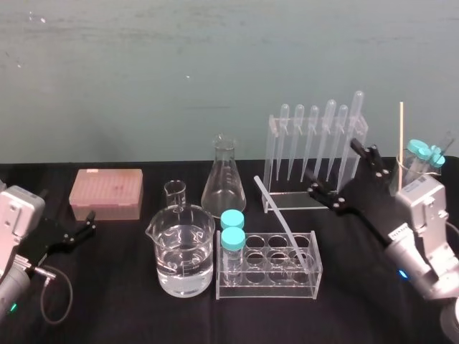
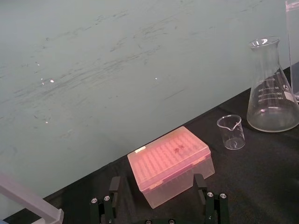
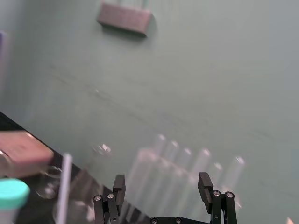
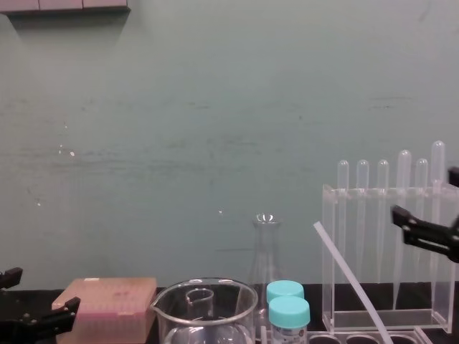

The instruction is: Pick up the stirring rod with one hand, then place it down.

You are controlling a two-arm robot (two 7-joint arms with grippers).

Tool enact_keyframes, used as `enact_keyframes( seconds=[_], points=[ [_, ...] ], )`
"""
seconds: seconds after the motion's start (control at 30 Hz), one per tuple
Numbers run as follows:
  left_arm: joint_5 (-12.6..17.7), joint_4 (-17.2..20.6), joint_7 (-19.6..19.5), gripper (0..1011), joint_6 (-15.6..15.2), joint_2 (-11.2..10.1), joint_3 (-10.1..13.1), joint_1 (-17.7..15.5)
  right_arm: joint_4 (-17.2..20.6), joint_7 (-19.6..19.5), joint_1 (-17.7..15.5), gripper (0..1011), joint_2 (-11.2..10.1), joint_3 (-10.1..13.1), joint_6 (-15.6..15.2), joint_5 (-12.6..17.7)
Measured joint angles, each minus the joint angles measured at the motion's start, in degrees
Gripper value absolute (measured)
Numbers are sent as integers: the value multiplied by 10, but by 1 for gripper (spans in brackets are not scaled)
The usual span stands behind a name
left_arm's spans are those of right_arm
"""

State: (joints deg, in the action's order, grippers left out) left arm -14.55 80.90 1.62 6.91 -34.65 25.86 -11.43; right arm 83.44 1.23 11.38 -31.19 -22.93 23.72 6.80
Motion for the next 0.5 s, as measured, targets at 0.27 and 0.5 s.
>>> enact_keyframes(
  seconds=[0.27, 0.5],
  points=[
    [0, 0, 0, 1000, 0, 0, 0, 0, 1, 61, 19, 1003, 13, -15, 24, 18],
    [0, 0, 0, 1000, 0, 0, 0, 0, -14, 156, 39, 1003, 25, -28, -11, 100]
  ],
)
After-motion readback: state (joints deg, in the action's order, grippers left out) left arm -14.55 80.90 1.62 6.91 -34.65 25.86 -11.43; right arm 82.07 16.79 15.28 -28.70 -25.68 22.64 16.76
